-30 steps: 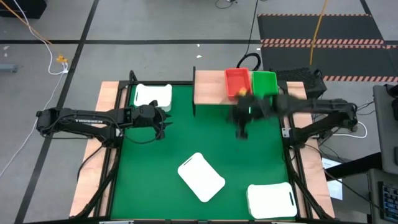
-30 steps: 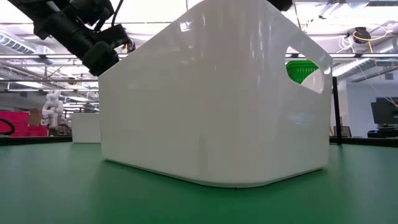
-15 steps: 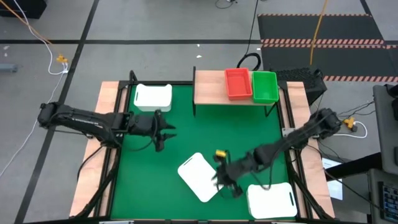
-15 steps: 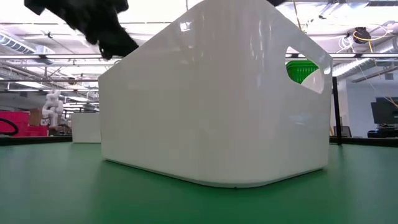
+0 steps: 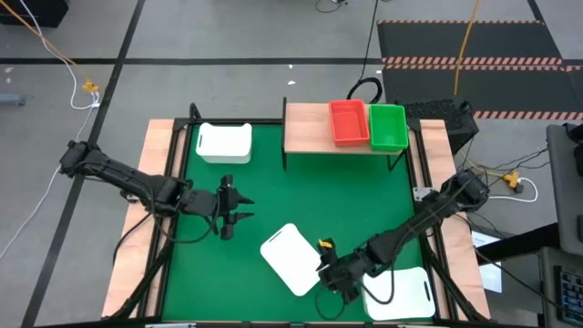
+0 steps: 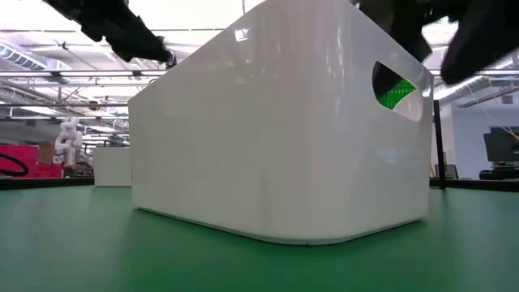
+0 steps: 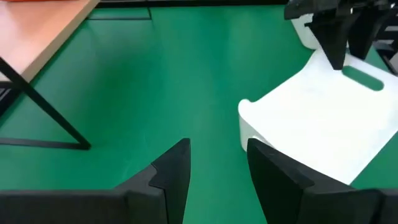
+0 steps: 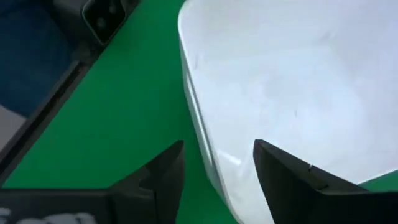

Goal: Stack baskets on shelf by color
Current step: Put the bottom left white bin on the shelf

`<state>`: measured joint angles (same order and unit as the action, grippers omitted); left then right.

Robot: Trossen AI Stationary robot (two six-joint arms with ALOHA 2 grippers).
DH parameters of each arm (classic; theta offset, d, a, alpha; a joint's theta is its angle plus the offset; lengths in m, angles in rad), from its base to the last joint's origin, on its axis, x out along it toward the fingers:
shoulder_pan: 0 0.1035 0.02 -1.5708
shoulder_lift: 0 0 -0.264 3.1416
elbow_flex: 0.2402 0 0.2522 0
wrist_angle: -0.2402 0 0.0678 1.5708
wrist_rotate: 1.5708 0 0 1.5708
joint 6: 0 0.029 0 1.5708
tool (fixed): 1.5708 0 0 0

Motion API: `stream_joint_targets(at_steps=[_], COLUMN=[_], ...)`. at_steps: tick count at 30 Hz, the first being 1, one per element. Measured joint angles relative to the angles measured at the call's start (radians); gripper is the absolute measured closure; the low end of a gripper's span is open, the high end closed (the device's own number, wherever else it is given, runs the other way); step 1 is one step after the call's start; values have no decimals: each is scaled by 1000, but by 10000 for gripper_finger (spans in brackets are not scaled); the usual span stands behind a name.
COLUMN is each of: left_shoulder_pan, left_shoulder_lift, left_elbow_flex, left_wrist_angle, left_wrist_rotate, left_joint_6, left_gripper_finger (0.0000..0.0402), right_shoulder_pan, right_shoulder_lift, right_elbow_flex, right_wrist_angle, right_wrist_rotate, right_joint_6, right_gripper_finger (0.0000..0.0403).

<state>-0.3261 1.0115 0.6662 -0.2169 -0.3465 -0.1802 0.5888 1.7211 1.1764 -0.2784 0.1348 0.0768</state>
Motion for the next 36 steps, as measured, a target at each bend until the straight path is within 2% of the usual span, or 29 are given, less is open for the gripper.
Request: stream_joint_targets(at_steps=[6,12,17,23,26,29,30,33,36], left_shoulder_pan=[0,0,5,51,91,150,174,258,343], left_shoulder_lift=[0,0,0,0,0,0,0,0,0], left_elbow_flex=[-1,-1,-1,-1,-1,-1,-1,-1,-1], left_wrist_angle=[-37,-35,-35,-47,-48,-45,-40,1,34], left_wrist_rotate=[-15,-22,-27,-50,-57,-58,-58,-58,-55], left_joint_6=[-6,-32,-10,49,98,149,163,182,212], left_gripper_finger=[243,243,243,243,243,243,243,243,243], right_shoulder_pan=[-20,-44,-97,-228,-311,-459,-524,-719,-867], right_shoulder_lift=[30,25,-73,-327,-456,-533,-537,-503,-425], right_elbow_flex=[0,0,-1,24,26,29,29,29,49], right_wrist_angle=[18,13,73,121,142,144,146,163,112], right_wrist_rotate=[-104,-142,-151,-138,-64,10,-6,-148,-183], right_joint_6=[1,-34,-176,-380,-514,-597,-608,-598,-592], right_gripper_finger=[268,387,398,400,401,401,401,402,402])
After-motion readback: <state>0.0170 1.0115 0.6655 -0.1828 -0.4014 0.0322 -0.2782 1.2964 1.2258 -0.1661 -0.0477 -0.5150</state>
